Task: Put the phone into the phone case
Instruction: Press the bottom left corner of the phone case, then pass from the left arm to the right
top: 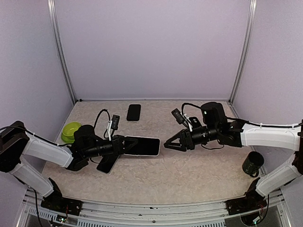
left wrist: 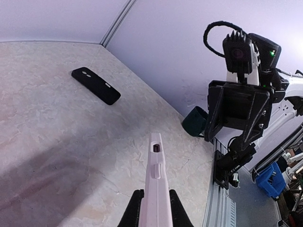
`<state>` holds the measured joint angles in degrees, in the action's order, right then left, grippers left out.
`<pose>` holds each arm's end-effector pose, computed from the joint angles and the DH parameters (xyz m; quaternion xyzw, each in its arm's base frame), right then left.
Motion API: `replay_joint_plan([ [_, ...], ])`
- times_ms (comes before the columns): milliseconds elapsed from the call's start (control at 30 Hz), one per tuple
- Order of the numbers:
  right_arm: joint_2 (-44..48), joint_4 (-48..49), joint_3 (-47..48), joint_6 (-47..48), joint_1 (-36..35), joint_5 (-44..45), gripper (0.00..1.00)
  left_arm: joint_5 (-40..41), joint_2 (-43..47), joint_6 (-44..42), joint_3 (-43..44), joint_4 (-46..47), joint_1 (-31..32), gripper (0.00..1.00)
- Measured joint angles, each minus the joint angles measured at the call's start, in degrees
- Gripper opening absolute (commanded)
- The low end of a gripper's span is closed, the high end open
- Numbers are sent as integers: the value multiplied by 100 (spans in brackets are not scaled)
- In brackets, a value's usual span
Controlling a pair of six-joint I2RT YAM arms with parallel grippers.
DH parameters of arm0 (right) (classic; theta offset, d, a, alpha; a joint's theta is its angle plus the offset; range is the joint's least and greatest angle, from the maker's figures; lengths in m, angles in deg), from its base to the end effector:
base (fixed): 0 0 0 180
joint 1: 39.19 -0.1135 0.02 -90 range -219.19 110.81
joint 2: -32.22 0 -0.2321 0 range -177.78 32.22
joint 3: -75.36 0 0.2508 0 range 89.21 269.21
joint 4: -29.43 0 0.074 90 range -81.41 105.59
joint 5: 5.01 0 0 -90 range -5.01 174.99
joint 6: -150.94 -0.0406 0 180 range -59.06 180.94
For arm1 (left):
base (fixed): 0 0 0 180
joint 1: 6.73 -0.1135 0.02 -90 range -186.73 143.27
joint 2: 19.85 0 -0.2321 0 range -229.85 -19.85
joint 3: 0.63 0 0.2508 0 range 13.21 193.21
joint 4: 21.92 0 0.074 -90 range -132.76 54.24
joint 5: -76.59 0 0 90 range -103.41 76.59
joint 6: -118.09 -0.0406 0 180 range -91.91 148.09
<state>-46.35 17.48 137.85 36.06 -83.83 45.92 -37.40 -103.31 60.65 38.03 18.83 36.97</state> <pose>0.2013 0.2347 0.2219 -0.3082 0.7664 0.5121 0.2352 0.1927 -0.2070 0.1595 0.2105 0.6985 -0.5313 0.4306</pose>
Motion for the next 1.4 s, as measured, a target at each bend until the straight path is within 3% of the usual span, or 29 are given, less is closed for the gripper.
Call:
replay_joint_plan([
  [233, 79, -221, 15, 321, 4, 358, 60, -9, 0, -114, 22, -260, 0, 0],
  [333, 81, -236, -2, 487, -17, 603, 72, -63, 0, -144, 103, -426, 0, 0],
  [633, 208, -151, -407, 1082, -179, 1414, 79, -245, -31, -214, 409, -855, 11, 0],
  [700, 262, -109, -461, 1182, -210, 1554, 86, -289, -48, -234, 476, -979, 24, 0],
  [1033, 407, 142, -522, 1692, -459, 2208, 91, -422, -256, -398, 1032, -1735, 175, 0],
  [1100, 413, 170, -522, 1788, -522, 2295, 99, -422, -310, -424, 1130, -1873, 216, 0],
  [1400, 415, 269, -520, 2339, -973, 2887, 100, -413, -450, -457, 1447, -2376, 361, 0],
])
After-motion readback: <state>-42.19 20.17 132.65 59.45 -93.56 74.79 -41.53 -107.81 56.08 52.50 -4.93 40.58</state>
